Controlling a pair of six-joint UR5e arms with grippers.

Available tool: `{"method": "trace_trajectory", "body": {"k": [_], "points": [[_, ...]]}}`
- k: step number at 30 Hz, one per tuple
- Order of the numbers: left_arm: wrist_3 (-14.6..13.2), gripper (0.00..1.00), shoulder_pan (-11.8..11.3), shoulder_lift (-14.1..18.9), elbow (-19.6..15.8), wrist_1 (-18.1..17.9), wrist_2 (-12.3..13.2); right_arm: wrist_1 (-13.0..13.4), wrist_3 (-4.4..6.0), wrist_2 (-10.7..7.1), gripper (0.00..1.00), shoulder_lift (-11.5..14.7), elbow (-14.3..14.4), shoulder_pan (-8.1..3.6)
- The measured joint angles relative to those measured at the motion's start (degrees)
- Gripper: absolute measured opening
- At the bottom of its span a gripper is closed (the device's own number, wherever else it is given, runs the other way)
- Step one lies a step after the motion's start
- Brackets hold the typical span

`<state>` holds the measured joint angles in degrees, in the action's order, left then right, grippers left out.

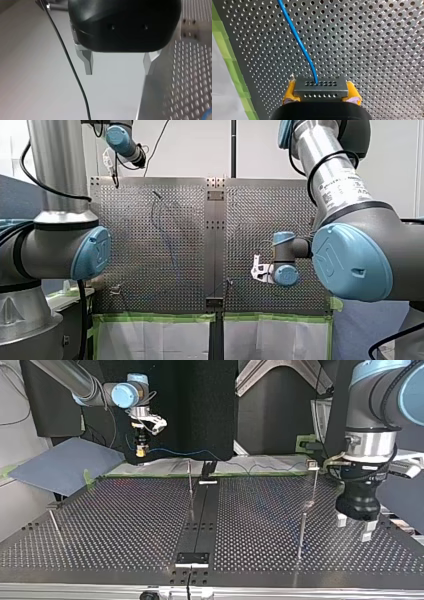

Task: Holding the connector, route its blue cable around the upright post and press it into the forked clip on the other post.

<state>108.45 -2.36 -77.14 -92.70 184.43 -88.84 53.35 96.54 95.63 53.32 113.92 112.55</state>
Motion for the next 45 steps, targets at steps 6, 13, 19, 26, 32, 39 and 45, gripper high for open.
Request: {"method": "trace_trajectory", "body": {"k": [6,13,19,26,32,39,45], "points": [[-0.15,1.00,1.40,1.51,-0.24,3.09,2.96,0.09,0.06,-0.07,0.16,-0.01,0.00,0.00],[-0.22,1.00,3.16,-0.20,-1.18,6.92,3.81,0.00,0.14,-0.08,0.16,-0.04,0.00,0.00],[-0.54,1.00,4.20,-2.54,-1.38,9.86,2.87,-0.24,0.15,-0.08,0.16,-0.08,0.00,0.00],[-0.61,1.00,4.68,-3.27,-1.40,12.90,1.68,-0.34,0.15,-0.09,0.16,-0.15,0.00,0.00],[-0.52,1.00,4.82,-3.29,-1.41,14.02,1.70,-0.34,0.15,-0.09,0.16,-0.17,0.03,0.00],[-0.36,1.00,5.10,-3.31,-1.43,14.12,1.63,-0.63,0.12,-0.08,0.16,-0.18,0.03,0.01],[0.16,1.00,5.28,-3.31,-1.41,14.20,1.04,-0.77,0.12,-0.09,0.16,-0.18,0.02,0.10]]}}
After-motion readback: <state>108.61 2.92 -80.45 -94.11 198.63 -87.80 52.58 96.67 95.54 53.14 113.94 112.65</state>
